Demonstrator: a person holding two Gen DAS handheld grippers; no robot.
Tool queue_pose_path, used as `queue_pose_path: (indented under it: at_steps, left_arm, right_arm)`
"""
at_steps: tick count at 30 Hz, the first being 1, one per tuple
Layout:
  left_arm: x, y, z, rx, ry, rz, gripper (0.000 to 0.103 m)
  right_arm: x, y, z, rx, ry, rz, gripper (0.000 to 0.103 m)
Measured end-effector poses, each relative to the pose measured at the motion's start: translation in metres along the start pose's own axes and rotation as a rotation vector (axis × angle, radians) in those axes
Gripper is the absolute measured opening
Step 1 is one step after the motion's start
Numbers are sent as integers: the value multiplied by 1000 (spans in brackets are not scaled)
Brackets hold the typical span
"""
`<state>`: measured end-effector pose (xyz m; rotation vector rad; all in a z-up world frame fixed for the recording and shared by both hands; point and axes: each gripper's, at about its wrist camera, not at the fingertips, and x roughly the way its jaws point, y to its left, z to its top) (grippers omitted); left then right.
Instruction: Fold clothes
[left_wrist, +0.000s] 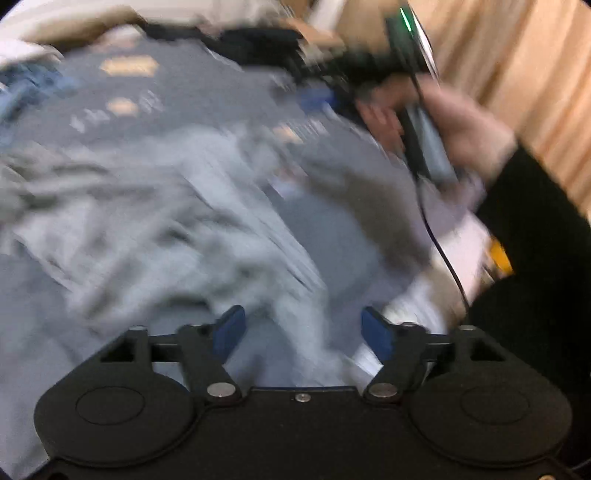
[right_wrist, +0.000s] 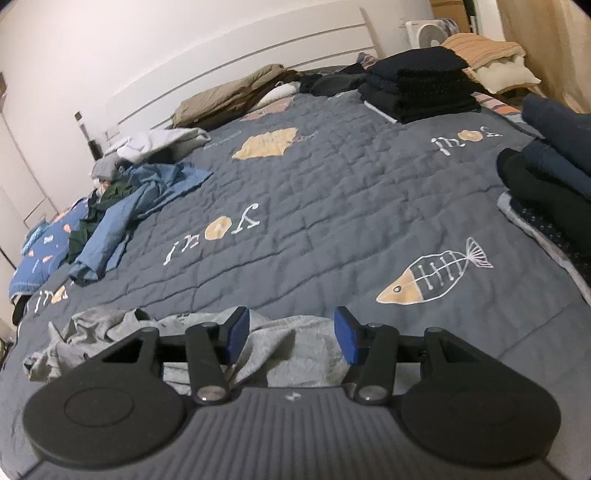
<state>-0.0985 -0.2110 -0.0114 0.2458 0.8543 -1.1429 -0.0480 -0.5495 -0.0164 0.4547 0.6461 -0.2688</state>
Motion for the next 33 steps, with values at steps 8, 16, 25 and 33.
queue_pose_path:
  at_steps: [8, 16, 25, 33]
  left_arm:
    - [-8, 88, 76, 40, -88, 327, 68]
    - [46, 138, 114, 143, 10, 404, 48]
    - [108, 182, 156, 202, 75, 379, 49]
    - [149, 209, 160, 204, 206, 316, 56]
  right_arm:
    - [30, 16, -6, -59, 8, 0, 54]
    - [61, 32, -8, -91, 37, -9, 55]
    - [81, 30, -12, -128, 65, -35, 58]
    - [86, 26, -10, -111, 74, -33, 59]
